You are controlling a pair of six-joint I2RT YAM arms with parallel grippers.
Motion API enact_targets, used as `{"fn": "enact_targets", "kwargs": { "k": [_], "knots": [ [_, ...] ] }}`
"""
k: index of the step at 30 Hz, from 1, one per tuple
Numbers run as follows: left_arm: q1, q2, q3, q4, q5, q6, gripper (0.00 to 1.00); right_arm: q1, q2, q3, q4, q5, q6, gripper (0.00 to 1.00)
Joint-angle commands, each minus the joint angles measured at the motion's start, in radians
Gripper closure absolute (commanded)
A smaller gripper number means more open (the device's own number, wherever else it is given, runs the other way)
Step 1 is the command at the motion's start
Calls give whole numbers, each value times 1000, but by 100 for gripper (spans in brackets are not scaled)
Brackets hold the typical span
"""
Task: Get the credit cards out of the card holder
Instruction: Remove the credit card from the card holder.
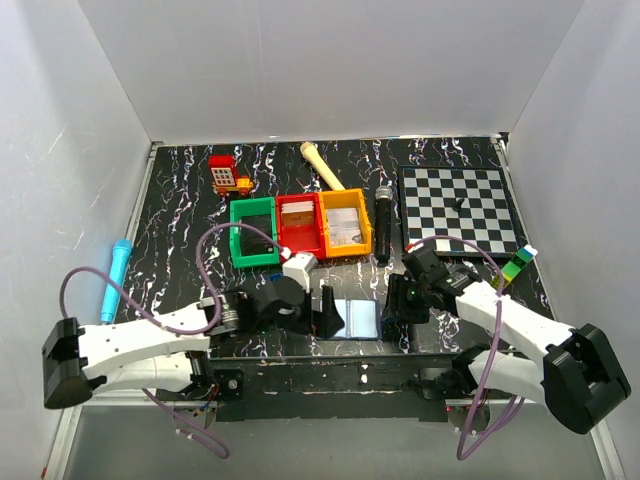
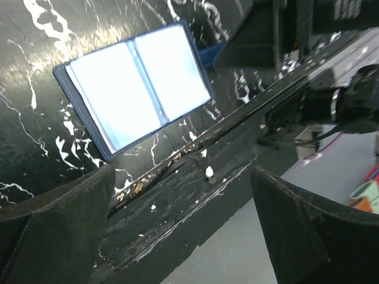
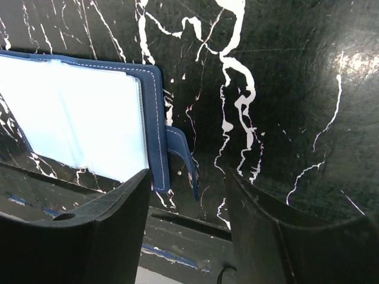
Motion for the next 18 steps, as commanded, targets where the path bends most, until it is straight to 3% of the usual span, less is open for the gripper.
{"fn": "enact_targets", "kwargs": {
  "k": [1, 10, 17, 18],
  "knots": [
    [-65, 70, 85, -51, -123, -44, 2, 2, 21, 0, 60, -7, 1, 42],
    [-67, 109, 73, -27, -129, -55, 2, 2, 98, 11, 86, 5, -42, 59],
    [-67, 162, 97, -24, -113, -22, 2, 2, 61, 19, 136, -31, -79, 86],
    [-67, 170, 99, -19, -110, -16, 3, 4, 37, 17, 146, -48, -88, 94]
  ]
}}
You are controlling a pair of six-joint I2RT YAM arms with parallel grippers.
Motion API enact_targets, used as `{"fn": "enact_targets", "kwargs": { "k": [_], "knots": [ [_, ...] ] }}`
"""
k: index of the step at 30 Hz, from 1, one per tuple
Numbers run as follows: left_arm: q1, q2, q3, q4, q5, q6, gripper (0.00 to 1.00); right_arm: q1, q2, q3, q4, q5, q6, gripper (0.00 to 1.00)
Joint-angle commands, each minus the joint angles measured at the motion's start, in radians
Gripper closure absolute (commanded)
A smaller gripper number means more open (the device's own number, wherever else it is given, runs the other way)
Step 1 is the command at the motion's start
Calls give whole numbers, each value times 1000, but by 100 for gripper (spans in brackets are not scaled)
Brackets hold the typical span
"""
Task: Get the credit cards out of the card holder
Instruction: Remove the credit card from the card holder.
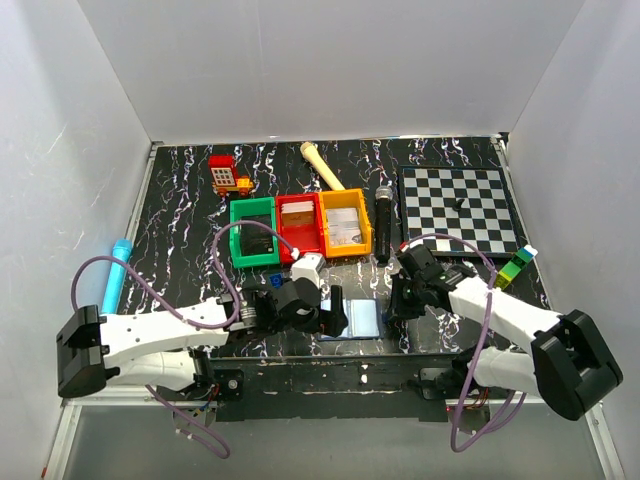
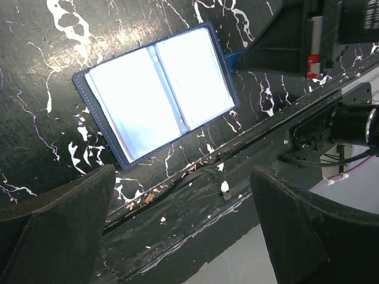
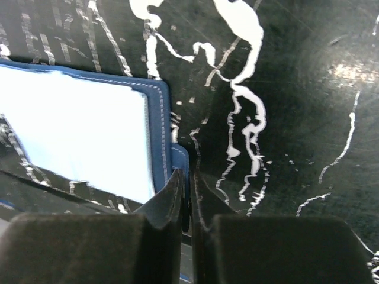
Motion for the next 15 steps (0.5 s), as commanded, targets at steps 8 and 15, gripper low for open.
{"fn": "enact_targets", "kwargs": {
  "k": [8, 15],
  "knots": [
    [-4, 156, 105, 16, 10, 79, 15, 30, -200, 10, 52, -164, -33, 99],
    [-4, 273, 158, 16, 24, 109, 25, 73, -299, -4, 50, -182, -12, 99]
  ]
}}
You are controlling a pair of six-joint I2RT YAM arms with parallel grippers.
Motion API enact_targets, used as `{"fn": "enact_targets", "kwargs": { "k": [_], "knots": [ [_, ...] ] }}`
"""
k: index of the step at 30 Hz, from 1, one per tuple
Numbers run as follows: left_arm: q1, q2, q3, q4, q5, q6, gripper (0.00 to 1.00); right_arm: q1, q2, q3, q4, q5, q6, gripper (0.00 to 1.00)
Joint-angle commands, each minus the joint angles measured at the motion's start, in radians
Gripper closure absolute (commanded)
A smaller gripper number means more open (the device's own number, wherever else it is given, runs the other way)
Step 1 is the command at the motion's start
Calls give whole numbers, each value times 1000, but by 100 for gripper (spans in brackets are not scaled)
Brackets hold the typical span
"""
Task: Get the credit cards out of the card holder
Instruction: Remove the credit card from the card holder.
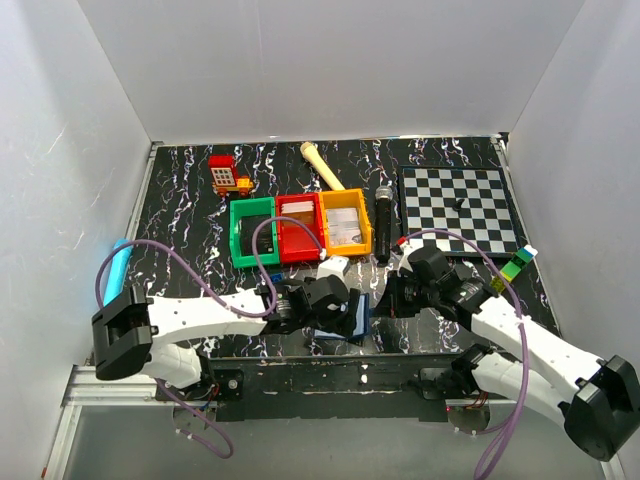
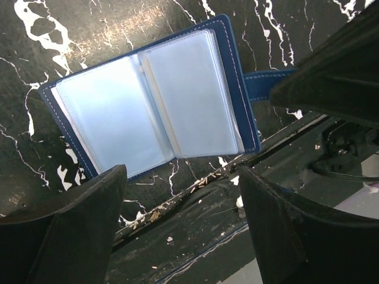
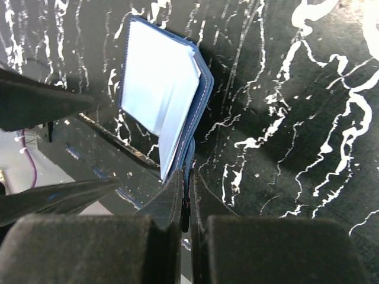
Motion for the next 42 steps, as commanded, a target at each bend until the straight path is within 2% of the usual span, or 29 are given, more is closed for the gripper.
{"fn": "enact_targets", "kwargs": {
  "k": [1, 7, 12, 18, 28, 42],
  "knots": [
    [-4, 54, 58, 4, 5, 35, 27, 21, -47, 1, 13, -31, 11, 99],
    [-3, 120, 96, 6, -2, 45, 30, 25, -63, -2, 3, -31, 9, 99],
    [-1, 144, 127, 3, -18, 51, 21, 25, -67, -3, 0, -31, 5, 99],
    [0, 157, 134, 3, -22, 57, 19, 27, -64, 0, -1, -31, 5, 99],
    [-1, 192, 151, -25, -31, 55, 30, 27, -58, 2, 0, -30, 1, 99],
    [-1, 195, 150, -46, -70, 43, 39, 27, -55, -3, -6, -19, -8, 99]
  ]
}}
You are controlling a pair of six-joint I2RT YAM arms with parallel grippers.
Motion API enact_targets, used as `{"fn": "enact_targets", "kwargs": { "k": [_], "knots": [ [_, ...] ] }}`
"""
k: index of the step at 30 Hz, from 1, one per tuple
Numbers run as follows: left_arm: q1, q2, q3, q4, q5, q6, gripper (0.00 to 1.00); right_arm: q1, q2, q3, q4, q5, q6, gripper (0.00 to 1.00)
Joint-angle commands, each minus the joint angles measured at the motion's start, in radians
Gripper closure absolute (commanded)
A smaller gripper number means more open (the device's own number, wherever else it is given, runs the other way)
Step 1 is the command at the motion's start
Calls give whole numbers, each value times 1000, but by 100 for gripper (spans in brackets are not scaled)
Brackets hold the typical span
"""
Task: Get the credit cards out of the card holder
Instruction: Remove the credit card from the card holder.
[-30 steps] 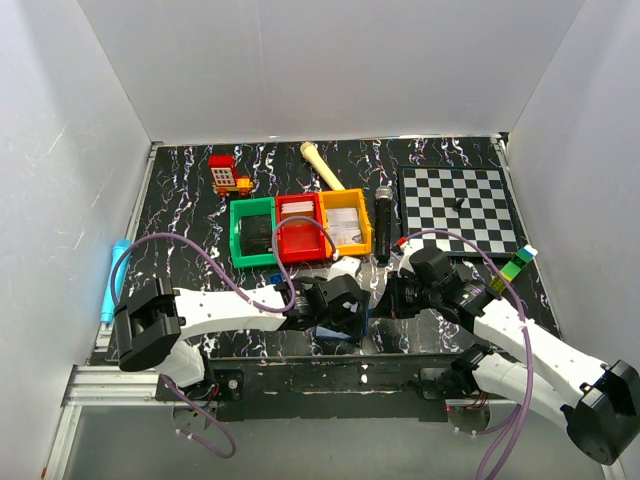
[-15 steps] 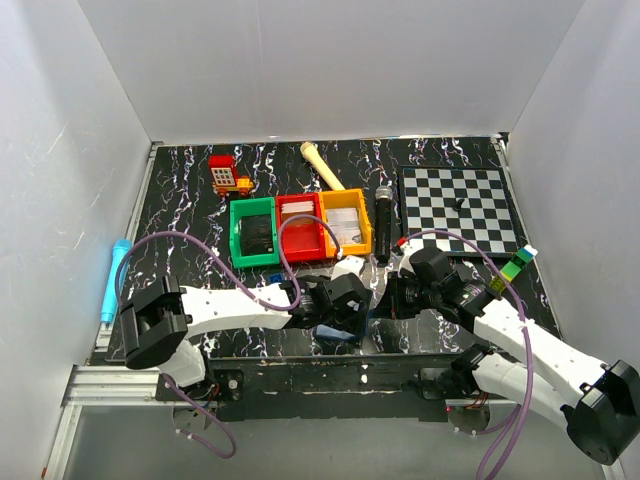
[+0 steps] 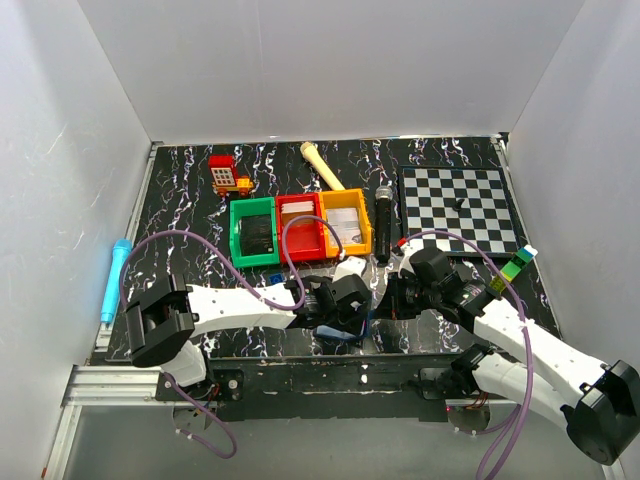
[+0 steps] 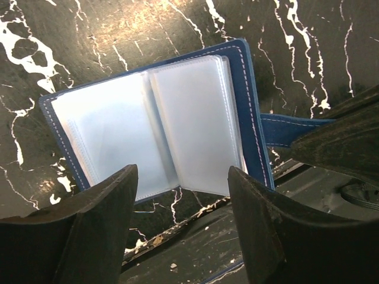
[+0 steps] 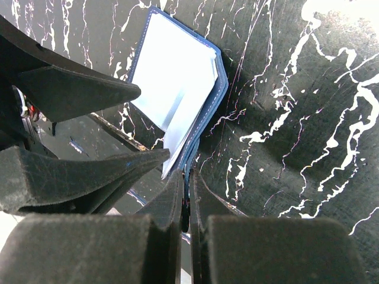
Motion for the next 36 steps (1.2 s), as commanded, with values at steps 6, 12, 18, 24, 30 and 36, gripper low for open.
{"fn": "enact_targets", "kwargs": {
  "k": [6, 12, 18, 24, 30, 36],
  "knots": [
    [9, -38, 6, -58, -83, -38, 40, 7, 1, -4, 14, 0, -12, 99],
    [12, -75, -19, -8, -63, -17, 32, 7, 3, -3, 16, -1, -12, 99],
    [11, -52, -8, 57, 4, 32, 26, 7, 4, 10, 13, -4, -14, 99],
    [11, -20, 7, 54, 12, 41, 28, 7, 0, 13, 1, -4, -18, 99],
    [11, 6, 17, 35, 9, 40, 29, 7, 3, 17, 1, -6, -18, 99],
    [12, 22, 30, 6, -23, 35, 31, 7, 6, 20, -7, -4, -23, 99]
  ]
}}
